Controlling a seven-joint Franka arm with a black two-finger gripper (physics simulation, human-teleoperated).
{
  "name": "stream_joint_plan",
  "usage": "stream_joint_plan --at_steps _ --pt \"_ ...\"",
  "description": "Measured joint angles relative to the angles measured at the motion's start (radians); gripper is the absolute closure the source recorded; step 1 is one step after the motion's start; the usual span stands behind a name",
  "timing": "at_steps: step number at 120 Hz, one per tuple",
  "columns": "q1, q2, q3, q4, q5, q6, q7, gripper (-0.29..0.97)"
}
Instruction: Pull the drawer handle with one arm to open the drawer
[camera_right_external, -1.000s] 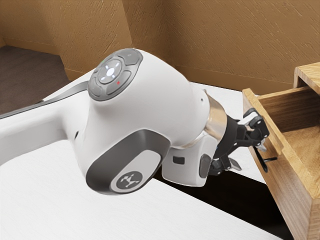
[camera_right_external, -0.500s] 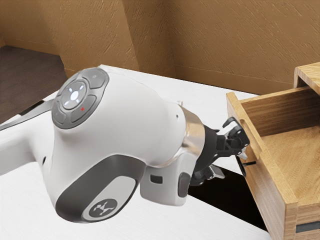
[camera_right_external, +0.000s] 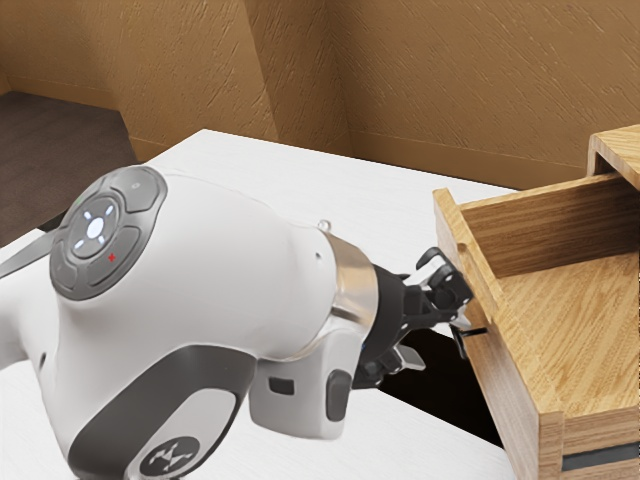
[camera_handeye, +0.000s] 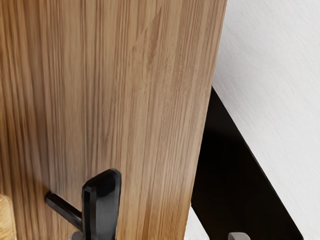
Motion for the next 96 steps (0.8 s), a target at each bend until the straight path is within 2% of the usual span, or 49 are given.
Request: stream_joint_plan --at_steps 80,89,96 --pt "0.007 -0.022 0.0 0.032 -0.003 -0.001 0.001 0.35" --pt "0.019 -0.031 0.001 0.06 0.0 -0.006 0.001 0.34" --pt "0.032 -0.037 0.013 0.14 0.005 -0.036 0.002 0.34"
